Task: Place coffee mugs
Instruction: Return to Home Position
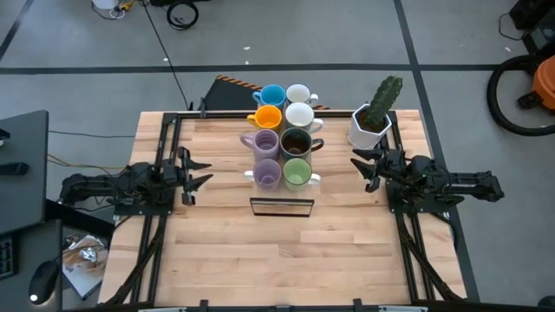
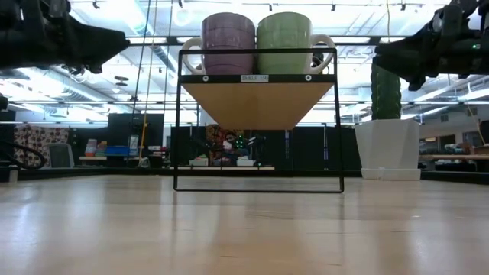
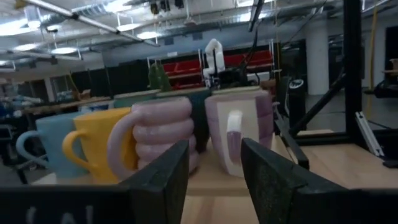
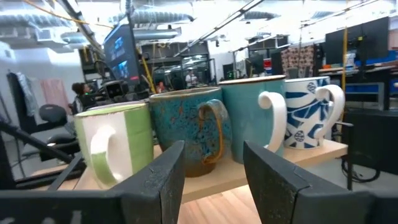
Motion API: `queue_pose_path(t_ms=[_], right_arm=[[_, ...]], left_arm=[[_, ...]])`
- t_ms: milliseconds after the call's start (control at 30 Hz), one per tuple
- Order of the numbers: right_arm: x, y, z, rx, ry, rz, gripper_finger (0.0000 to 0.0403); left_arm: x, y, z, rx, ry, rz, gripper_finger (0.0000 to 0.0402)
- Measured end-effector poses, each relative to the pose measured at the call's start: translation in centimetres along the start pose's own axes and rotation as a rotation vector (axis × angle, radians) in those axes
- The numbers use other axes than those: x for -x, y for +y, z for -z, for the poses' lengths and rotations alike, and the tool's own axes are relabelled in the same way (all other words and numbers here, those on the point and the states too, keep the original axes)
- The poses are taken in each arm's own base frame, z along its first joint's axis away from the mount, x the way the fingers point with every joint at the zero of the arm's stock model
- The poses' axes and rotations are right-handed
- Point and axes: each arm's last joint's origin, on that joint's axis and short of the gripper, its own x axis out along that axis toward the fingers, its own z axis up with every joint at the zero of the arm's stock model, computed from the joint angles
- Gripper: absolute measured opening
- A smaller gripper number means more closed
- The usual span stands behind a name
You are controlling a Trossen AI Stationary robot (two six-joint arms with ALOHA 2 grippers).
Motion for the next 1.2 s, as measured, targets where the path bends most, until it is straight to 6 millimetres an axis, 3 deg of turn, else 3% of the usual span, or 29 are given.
queue_pose_path(t_ms=[167, 500, 1200], right_arm=[[0.01, -0.25, -0.03, -0.03, -0.008, 0.086, 0.0167], [0.0, -0.21, -0.03, -0.077, -0.008, 0.071, 0.0167], [0.0, -0.2, -0.03, -0.076, -0.008, 0.069, 0.0167]], left_arm=[[0.02, 0.0, -0.4, 0.001, -0.042, 0.003, 0.0142], [0.0, 0.03, -0.32, 0.173, -0.033, -0.009, 0.0142], [0.0, 0.03, -0.31, 0.174, -0.033, -0.009, 0.0142]])
